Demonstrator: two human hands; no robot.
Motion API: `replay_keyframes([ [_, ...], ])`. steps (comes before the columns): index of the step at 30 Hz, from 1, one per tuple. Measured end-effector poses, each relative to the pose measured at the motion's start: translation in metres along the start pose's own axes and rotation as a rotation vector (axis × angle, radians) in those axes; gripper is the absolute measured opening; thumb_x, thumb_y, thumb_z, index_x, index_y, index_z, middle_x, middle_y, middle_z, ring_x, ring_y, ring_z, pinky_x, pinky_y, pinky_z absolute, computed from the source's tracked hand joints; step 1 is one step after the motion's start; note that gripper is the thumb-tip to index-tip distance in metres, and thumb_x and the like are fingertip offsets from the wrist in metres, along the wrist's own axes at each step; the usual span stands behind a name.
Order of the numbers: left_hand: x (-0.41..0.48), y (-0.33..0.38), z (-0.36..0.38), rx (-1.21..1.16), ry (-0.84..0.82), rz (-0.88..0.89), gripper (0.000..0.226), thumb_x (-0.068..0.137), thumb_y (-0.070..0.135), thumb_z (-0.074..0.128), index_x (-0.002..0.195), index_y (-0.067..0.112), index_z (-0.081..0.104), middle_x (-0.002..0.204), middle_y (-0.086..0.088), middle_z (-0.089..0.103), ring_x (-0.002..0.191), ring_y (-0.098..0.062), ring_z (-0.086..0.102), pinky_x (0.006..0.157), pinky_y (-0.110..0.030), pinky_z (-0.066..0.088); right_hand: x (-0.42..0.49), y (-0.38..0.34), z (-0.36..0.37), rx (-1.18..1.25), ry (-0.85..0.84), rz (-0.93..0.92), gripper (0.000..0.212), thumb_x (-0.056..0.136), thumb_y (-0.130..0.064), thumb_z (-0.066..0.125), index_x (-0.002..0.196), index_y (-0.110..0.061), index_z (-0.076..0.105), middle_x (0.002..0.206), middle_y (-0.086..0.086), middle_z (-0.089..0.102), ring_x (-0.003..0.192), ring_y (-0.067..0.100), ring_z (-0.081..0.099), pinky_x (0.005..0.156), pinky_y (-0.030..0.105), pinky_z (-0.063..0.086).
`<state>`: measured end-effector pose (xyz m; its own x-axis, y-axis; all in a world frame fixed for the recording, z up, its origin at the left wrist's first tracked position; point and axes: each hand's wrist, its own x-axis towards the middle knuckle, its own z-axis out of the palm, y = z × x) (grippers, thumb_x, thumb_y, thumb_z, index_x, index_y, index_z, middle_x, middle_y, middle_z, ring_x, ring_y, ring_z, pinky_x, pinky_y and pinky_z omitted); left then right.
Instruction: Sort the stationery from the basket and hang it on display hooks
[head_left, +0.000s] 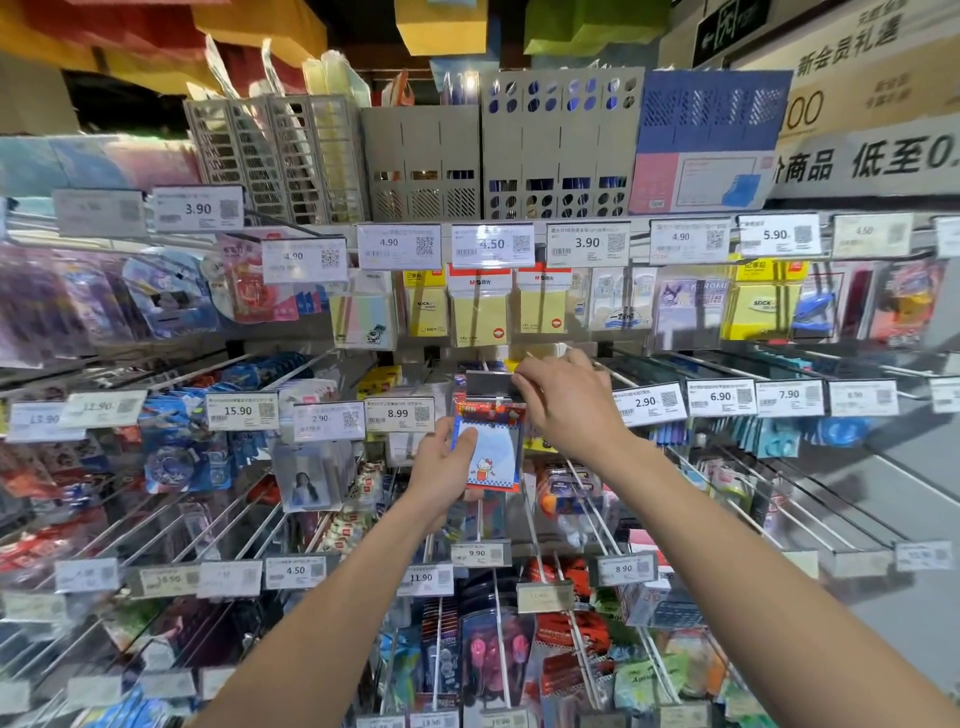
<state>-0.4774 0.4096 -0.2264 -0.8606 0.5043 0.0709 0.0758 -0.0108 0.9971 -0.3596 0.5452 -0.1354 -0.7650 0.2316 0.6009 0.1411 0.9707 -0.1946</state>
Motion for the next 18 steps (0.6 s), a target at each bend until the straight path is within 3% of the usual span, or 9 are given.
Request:
replay_keyframes([
  [3,0.011,0.001,0.004,0.015,0.054,-0.045,0.034,0.108,0.034,0.05,0.14,0.026,0.044,0.119,-0.013,0.068,0.09,-0.027,0.075,0.056,-0.032,0.058,0.0,0.001,0.001,0.004,0.01,-0.004,0.028,0.107,-0.041,0.038,0.106,-0.027,0.063,0.094,-0.006,0.061,0.101,0.026,0.046,0.076,0.042,0.041],
  [6,0.024,0.002,0.007,0.043,0.089,-0.091,0.023,0.106,0.032,0.051,0.129,0.028,0.05,0.109,-0.016,0.071,0.093,-0.032,0.074,0.059,-0.032,0.057,0.0,0.002,0.004,0.04,0.028,0.002,0.027,0.106,-0.04,0.041,0.106,-0.027,0.065,0.092,-0.009,0.055,0.102,0.025,0.045,0.074,0.042,0.043],
  [10,0.031,0.003,0.007,0.073,0.118,-0.145,0.02,0.105,0.04,0.053,0.119,0.036,0.04,0.109,-0.011,0.065,0.092,-0.028,0.072,0.059,-0.033,0.06,0.0,0.004,0.006,0.037,0.052,-0.01,0.027,0.106,-0.04,0.044,0.106,-0.027,0.068,0.095,-0.006,0.056,0.102,0.025,0.045,0.072,0.041,0.044],
  [14,0.031,-0.014,-0.001,0.022,0.167,-0.191,0.019,0.097,0.034,0.063,0.089,0.02,0.052,0.083,-0.006,0.057,0.077,-0.025,0.063,0.066,-0.036,0.057,-0.008,0.005,0.007,0.043,0.08,-0.077,0.027,0.104,-0.04,0.047,0.103,-0.024,0.069,0.106,0.002,0.052,0.104,0.027,0.044,0.072,0.044,0.047],
  [18,0.02,-0.032,-0.018,0.136,0.148,-0.26,0.02,0.097,0.019,0.065,0.108,0.003,0.06,0.111,-0.016,0.068,0.109,-0.033,0.064,0.099,-0.04,0.049,-0.027,0.011,0.006,-0.088,0.058,-0.192,0.028,0.1,-0.042,0.052,0.103,-0.022,0.071,0.124,0.011,0.053,0.116,0.033,0.046,0.077,0.049,0.051],
])
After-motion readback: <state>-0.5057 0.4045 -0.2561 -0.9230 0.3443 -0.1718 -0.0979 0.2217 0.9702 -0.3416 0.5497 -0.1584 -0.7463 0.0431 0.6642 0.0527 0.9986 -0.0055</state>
